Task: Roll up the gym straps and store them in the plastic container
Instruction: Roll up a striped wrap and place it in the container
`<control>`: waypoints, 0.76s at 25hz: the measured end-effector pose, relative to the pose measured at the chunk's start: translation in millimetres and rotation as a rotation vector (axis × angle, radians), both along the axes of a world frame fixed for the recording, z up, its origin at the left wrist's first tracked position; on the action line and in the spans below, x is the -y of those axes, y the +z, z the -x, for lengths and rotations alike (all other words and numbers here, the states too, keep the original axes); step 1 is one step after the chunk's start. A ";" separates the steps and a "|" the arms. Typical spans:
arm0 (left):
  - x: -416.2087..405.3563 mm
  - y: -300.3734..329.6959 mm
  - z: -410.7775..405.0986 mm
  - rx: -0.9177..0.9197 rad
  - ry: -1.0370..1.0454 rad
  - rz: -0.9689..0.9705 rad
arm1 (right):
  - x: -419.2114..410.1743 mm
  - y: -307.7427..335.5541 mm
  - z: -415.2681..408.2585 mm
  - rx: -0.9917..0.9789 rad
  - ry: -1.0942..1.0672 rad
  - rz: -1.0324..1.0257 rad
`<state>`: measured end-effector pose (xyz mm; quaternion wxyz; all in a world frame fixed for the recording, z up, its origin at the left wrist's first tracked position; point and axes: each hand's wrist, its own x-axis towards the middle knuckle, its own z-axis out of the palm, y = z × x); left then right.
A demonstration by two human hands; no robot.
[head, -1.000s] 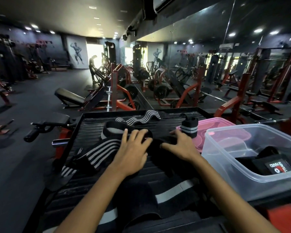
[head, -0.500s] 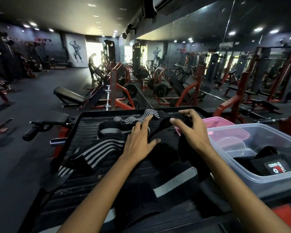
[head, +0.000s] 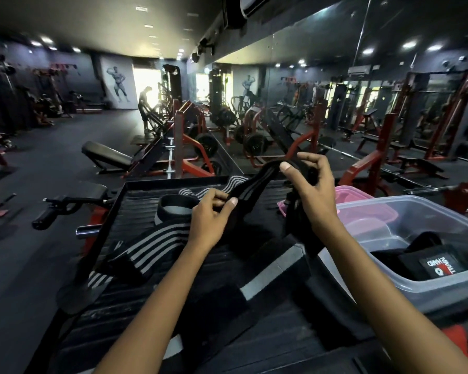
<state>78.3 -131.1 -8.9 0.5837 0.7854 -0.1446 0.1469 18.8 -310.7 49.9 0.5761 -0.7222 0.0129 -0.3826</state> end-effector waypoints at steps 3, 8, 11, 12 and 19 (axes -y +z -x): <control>3.5 8.6 13.3 -0.133 -0.002 -0.095 | -5.1 15.3 -6.2 -0.069 -0.085 0.119; 10.7 27.7 41.9 -0.171 -0.603 -0.387 | -0.5 32.8 -20.8 -0.262 -0.216 0.216; 16.2 16.1 40.3 -0.116 -0.676 -0.546 | 2.8 37.6 -24.7 -0.239 -0.272 0.260; 14.4 14.0 36.4 -0.105 -0.633 -0.600 | 5.5 41.6 -25.2 -0.218 -0.316 0.234; -2.8 5.6 25.2 0.001 -0.309 -1.019 | 32.6 92.6 -21.7 -0.101 -0.383 0.046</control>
